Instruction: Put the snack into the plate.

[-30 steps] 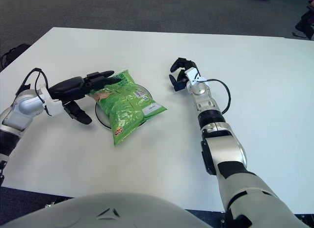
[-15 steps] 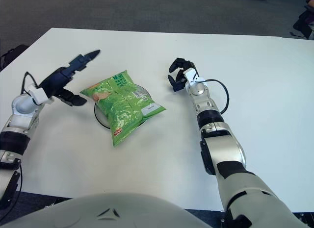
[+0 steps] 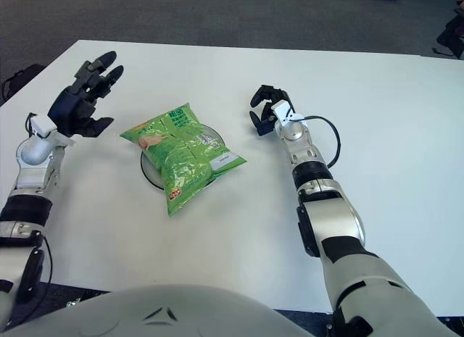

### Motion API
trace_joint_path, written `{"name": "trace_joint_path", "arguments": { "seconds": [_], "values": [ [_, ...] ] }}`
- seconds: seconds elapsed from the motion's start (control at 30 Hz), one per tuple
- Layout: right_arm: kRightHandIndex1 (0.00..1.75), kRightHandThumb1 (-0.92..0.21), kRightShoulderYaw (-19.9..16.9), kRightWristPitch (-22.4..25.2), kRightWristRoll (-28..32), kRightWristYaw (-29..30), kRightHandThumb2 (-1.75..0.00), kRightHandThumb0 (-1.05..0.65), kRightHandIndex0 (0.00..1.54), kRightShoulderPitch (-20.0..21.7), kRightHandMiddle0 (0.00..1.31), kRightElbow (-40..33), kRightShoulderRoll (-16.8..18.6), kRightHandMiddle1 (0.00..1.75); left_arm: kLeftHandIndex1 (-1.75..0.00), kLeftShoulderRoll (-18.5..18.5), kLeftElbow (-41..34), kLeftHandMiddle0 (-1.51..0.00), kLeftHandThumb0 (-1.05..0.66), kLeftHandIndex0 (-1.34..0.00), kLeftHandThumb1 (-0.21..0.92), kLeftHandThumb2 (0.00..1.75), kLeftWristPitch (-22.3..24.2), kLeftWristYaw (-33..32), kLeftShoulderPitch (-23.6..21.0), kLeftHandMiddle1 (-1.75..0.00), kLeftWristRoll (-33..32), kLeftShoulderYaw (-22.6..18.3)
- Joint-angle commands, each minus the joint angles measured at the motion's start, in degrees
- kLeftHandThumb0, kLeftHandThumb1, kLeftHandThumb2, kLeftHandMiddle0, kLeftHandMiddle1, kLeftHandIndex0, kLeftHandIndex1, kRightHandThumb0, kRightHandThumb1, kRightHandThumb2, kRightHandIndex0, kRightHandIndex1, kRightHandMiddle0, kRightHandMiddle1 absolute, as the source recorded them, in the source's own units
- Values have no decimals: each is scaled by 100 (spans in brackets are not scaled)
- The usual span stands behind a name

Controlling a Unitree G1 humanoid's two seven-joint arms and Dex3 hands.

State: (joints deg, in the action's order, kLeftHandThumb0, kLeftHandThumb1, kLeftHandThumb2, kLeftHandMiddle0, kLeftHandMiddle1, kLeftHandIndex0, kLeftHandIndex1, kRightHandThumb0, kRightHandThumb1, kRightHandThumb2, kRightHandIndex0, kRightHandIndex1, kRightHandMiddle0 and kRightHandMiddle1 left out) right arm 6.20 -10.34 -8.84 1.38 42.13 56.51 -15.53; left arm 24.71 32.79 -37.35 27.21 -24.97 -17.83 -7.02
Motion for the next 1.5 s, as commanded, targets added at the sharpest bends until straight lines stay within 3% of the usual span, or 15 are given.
{"name": "trace_joint_path", "arguments": {
  "seconds": [0.0,0.1,0.2,0.4,0.67,0.73,0.83,0.97,1.03,1.1,1.27,1.47],
  "values": [
    [175,6,164,312,-195,-143,-171,-1,88,-511,73,433,128,163,-66,-255,391,-29,-69,0,52,72,94,-280,-164,-37,-122,-329],
    [175,6,163,322,-192,-147,-171,-1,88,-510,72,431,131,164,-77,-533,396,-28,-60,0,54,80,141,-628,-69,-62,-27,-442],
    [175,5,161,338,-189,-157,-170,-1,87,-515,71,436,124,165,-91,-790,515,-33,-58,0,64,78,133,-980,48,-83,144,-500],
    [175,4,183,280,-224,-155,-169,-1,87,-509,73,500,94,163,-111,-1020,1120,-42,-65,0,86,64,331,-1147,-20,-102,126,-648],
    [175,4,146,236,-217,-184,-169,-1,87,-504,71,574,100,164,-135,-1048,2147,-51,-64,-4,92,65,396,-1197,-288,-127,341,-708],
    [175,4,145,218,-227,-176,-169,-1,87,-514,71,573,96,164,-141,-1085,2242,-52,-63,-6,92,66,490,-1347,-309,-133,423,-703],
    [175,4,152,189,-247,-170,-170,-1,87,-530,70,581,84,166,-164,-1152,2242,-56,-45,-16,91,58,704,-1608,-312,-147,511,-708],
    [175,7,154,119,-257,-197,-173,-1,89,-549,73,605,50,166,-172,-1248,2075,-60,-39,-26,80,69,1190,-2028,-273,-167,637,-684],
    [175,-15,163,83,-266,-221,-149,-23,97,-552,65,621,32,170,-173,-1271,1954,-65,-38,-27,78,72,1393,-2192,-232,-171,722,-644],
    [175,-29,182,45,-284,-255,-133,-37,103,-561,59,631,4,173,-174,-1298,1819,-74,-38,-30,74,78,1590,-2342,-176,-173,814,-597],
    [175,-40,181,-17,-276,-300,-121,-44,103,-622,54,607,-31,174,-175,-1380,1471,-87,-39,-36,66,88,1879,-2531,16,-174,983,-491],
    [175,-43,169,36,-244,-342,-117,-44,101,-730,52,339,-54,175,-175,-1476,1048,-98,-41,-41,58,98,2087,-2526,266,-175,1079,-382]
  ]
}}
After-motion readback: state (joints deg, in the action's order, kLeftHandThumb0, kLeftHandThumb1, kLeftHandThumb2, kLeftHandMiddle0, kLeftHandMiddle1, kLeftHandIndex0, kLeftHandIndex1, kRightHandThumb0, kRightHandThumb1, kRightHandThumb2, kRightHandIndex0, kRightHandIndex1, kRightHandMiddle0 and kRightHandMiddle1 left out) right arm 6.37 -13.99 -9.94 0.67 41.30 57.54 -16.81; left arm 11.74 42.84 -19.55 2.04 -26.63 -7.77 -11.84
